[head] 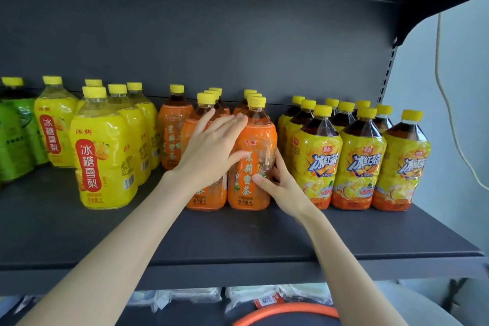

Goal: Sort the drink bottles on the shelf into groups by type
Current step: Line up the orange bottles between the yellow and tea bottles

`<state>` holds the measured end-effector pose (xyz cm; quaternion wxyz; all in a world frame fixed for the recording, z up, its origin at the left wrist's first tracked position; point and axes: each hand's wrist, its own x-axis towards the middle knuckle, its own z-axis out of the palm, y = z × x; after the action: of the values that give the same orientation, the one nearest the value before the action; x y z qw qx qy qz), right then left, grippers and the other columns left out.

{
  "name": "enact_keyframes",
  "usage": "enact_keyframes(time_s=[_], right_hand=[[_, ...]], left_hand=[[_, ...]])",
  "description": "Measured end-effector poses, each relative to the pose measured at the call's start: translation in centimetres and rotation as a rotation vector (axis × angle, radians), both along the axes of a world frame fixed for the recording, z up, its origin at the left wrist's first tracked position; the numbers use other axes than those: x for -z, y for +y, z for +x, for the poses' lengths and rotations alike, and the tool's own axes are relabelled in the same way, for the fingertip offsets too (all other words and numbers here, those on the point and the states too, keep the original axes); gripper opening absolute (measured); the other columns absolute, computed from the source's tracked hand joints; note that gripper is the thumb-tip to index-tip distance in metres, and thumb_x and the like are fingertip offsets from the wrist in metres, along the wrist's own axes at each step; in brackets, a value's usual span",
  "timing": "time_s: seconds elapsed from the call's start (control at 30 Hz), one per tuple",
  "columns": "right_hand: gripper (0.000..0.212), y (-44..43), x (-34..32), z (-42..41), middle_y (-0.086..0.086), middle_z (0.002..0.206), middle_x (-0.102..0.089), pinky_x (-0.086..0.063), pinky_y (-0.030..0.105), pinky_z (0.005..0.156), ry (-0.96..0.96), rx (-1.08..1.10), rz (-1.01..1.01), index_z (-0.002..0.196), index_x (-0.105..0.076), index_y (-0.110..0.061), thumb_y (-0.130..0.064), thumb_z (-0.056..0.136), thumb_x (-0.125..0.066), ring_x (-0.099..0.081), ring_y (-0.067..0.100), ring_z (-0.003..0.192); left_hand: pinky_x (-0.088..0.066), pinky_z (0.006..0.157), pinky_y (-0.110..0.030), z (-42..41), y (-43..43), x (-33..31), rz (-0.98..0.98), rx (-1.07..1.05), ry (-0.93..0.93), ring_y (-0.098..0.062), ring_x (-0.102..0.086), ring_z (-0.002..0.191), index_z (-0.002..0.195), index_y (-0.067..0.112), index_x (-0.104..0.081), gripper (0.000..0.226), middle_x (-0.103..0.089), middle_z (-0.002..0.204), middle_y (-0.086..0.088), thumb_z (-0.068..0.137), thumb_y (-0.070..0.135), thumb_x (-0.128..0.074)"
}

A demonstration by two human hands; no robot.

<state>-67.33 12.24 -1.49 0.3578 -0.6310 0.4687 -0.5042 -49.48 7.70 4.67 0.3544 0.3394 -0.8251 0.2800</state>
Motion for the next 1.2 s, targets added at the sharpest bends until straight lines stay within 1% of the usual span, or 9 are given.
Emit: enact_keyframes(time_s=[0.23, 0.33, 0.47, 0.57, 0.63, 0.7, 0.8, 0.93, 1.2], right_hand=[[0.083, -0.3, 0.0, -0.2, -0.008, 0.135, -0.043, -0.051, 0.009, 0.077, -0.010, 0.018, 0.017, 0.153, -0.006, -0.030, -0.016, 0.092, -0.062, -0.051, -0.006, 0.107], [0.078, -0.1, -0.5, -0.3, -0.010, 0.136, -0.045, -0.049, 0.009, 0.075, -0.047, 0.021, 0.034, 0.151, -0.015, -0.032, -0.027, 0.090, -0.063, -0.050, -0.003, 0.112], [0.093, -0.5, -1.8, 0.0, -0.007, 0.150, -0.038, -0.036, 0.023, 0.092, -0.150, 0.082, 0.066, 0.153, -0.016, -0.030, -0.068, 0.076, -0.052, -0.043, 0.006, 0.123], [0.103, -1.8, -2.5, 0.4, -0.006, 0.153, -0.036, -0.038, 0.025, 0.093, -0.149, 0.103, 0.037, 0.153, -0.010, -0.034, -0.076, 0.068, -0.050, -0.043, 0.008, 0.124], [0.112, -2.6, -2.8, 0.8, -0.004, 0.150, -0.041, -0.041, 0.036, 0.105, -0.160, 0.107, 0.034, 0.153, -0.009, -0.037, -0.084, 0.063, -0.056, -0.048, 0.013, 0.127], [0.112, -3.2, -2.7, 1.0, -0.003, 0.144, -0.049, -0.043, 0.045, 0.107, -0.196, 0.097, 0.029, 0.152, -0.014, -0.036, -0.082, 0.060, -0.059, -0.054, 0.016, 0.125], [0.092, -3.5, -2.3, 1.3, -0.004, 0.130, -0.061, -0.047, 0.044, 0.103, -0.249, 0.092, 0.016, 0.148, -0.028, -0.034, -0.073, 0.070, -0.058, -0.062, 0.014, 0.114], [0.083, -3.5, -2.2, 1.1, -0.005, 0.121, -0.067, -0.049, 0.041, 0.100, -0.276, 0.101, 0.020, 0.138, -0.044, -0.033, -0.073, 0.067, -0.059, -0.066, 0.013, 0.109], [0.075, -3.3, -2.5, 1.3, -0.008, 0.116, -0.066, -0.052, 0.031, 0.089, -0.231, 0.120, 0.050, 0.134, -0.045, -0.031, -0.071, 0.070, -0.049, -0.066, 0.011, 0.104]], left_hand=[[-0.011, 0.112, -0.048, 0.0, -0.5, 0.3, -0.066, -0.007, -0.007, -0.029, -0.046, 0.130, 0.137, 0.007, -0.045, 0.065, -0.054, 0.136, -0.012, 0.086, 0.044, -0.060], [-0.015, 0.112, -0.049, 0.2, -0.6, 0.6, -0.086, 0.000, 0.047, -0.030, -0.043, 0.132, 0.134, 0.009, -0.049, 0.063, -0.053, 0.137, -0.012, 0.086, 0.049, -0.052], [-0.023, 0.108, -0.045, 0.3, -0.2, 2.7, -0.080, 0.063, 0.380, -0.029, -0.034, 0.130, 0.131, 0.014, -0.047, 0.067, -0.045, 0.138, -0.015, 0.079, 0.054, -0.059], [-0.028, 0.107, -0.046, -0.1, 0.2, 4.4, 0.106, 0.066, 0.758, -0.029, -0.029, 0.133, 0.139, 0.016, -0.027, 0.095, -0.030, 0.144, -0.015, 0.067, 0.067, -0.063], [-0.029, 0.109, -0.053, -0.3, 0.1, 4.8, 0.243, 0.057, 0.846, -0.030, -0.024, 0.139, 0.145, 0.018, -0.014, 0.112, -0.023, 0.151, -0.015, 0.061, 0.077, -0.059], [-0.027, 0.111, -0.055, -0.4, -0.1, 4.5, 0.336, 0.055, 0.865, -0.029, -0.020, 0.142, 0.149, 0.017, -0.007, 0.122, -0.017, 0.155, -0.012, 0.058, 0.080, -0.058], [-0.030, 0.110, -0.053, -0.4, -0.3, 4.4, 0.360, 0.048, 0.867, -0.028, -0.020, 0.142, 0.150, 0.018, -0.005, 0.116, -0.015, 0.157, -0.009, 0.064, 0.076, -0.055], [-0.034, 0.108, -0.051, -0.5, -0.5, 4.5, 0.345, 0.047, 0.857, -0.029, -0.024, 0.140, 0.150, 0.016, -0.008, 0.099, -0.018, 0.155, -0.011, 0.076, 0.065, -0.051], [-0.031, 0.109, -0.047, -0.8, -0.1, 4.4, 0.350, 0.080, 0.856, -0.029, -0.023, 0.141, 0.150, 0.016, -0.008, 0.097, -0.017, 0.155, -0.011, 0.078, 0.063, -0.053]])
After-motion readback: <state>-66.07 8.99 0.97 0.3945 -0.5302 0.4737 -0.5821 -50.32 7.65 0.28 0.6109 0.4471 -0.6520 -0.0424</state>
